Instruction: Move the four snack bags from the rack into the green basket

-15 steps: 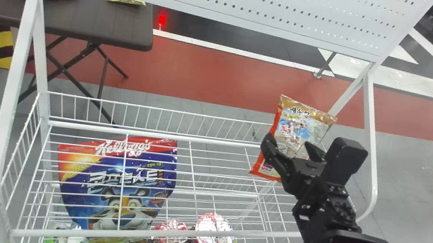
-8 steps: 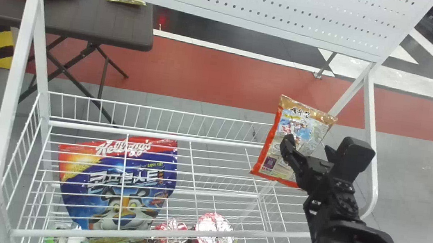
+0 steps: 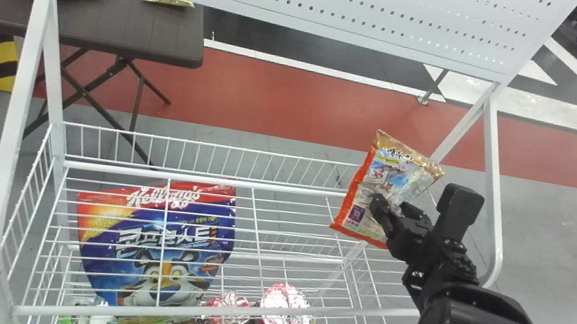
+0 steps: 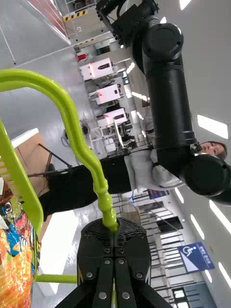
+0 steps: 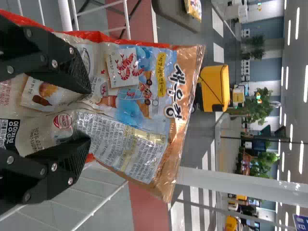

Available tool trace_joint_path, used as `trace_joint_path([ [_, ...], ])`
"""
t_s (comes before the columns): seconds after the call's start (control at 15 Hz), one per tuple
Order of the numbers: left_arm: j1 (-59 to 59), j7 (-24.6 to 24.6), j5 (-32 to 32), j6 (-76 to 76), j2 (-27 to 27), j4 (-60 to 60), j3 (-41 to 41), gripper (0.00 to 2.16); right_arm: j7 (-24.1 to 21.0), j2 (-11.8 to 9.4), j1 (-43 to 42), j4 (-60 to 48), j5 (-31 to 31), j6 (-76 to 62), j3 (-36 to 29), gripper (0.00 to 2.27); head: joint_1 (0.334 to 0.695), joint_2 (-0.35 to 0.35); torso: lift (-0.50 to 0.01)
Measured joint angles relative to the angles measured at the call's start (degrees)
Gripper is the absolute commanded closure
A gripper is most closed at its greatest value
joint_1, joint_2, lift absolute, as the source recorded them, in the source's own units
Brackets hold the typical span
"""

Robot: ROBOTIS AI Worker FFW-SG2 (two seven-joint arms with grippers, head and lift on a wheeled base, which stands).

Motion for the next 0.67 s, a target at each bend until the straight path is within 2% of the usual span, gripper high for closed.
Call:
trace_joint_path([
  [0.4,-0.3,0.0,0.0,0.1,0.0,0.2,0.0,1.57,0.8,1.4,9.3,-13.7,-4.0,-1.2,1.2,2.13,0.695,-0.350,0.000],
  [0.67,-1.0,0.0,0.1,0.1,0.0,0.6,-0.1,1.57,2.6,2.2,19.5,-31.6,-11.6,10.4,1.0,2.13,0.695,-0.350,0.000],
])
